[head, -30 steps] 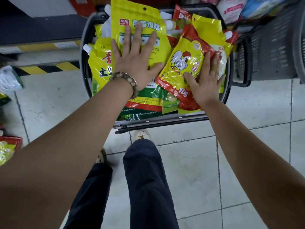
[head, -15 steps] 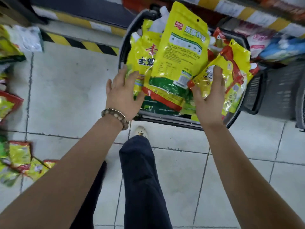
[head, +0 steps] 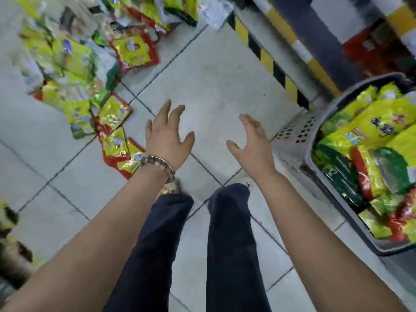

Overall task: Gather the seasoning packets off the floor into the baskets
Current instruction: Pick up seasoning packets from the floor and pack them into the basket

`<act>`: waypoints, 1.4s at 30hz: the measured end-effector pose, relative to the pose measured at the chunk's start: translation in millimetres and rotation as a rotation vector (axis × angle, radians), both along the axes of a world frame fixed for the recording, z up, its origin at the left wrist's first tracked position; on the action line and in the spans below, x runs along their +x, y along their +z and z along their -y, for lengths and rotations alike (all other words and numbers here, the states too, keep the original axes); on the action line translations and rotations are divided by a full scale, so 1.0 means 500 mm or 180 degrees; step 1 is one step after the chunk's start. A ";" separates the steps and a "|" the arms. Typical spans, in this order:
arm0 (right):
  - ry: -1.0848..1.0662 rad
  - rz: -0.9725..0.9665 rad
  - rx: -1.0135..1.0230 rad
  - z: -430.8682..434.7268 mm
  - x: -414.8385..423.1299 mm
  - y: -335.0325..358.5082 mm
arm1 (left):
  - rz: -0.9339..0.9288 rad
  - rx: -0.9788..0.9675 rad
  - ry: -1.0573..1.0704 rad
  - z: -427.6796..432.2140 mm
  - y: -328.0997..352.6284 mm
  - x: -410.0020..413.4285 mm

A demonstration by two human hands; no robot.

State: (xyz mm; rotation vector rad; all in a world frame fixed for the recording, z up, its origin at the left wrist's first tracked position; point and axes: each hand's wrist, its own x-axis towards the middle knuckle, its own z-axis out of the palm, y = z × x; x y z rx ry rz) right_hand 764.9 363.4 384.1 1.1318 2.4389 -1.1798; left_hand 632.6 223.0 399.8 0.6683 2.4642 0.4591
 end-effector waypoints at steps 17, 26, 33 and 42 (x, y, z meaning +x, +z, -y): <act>0.0064 0.1046 -0.0968 0.528 -0.367 -0.314 | 0.0789 -0.0291 0.1970 0.634 -0.292 -0.167; -0.0363 0.1203 -0.1112 0.699 -0.560 -0.720 | 0.1060 -0.0544 0.2330 0.725 -0.674 -0.180; -0.0370 0.1276 -0.0208 0.765 -0.608 -0.885 | 0.1126 -0.0256 0.2545 0.736 -0.837 -0.189; -0.1038 0.0552 -0.1070 0.667 -0.527 -0.857 | 0.0798 -0.0347 0.2605 0.717 -0.843 -0.202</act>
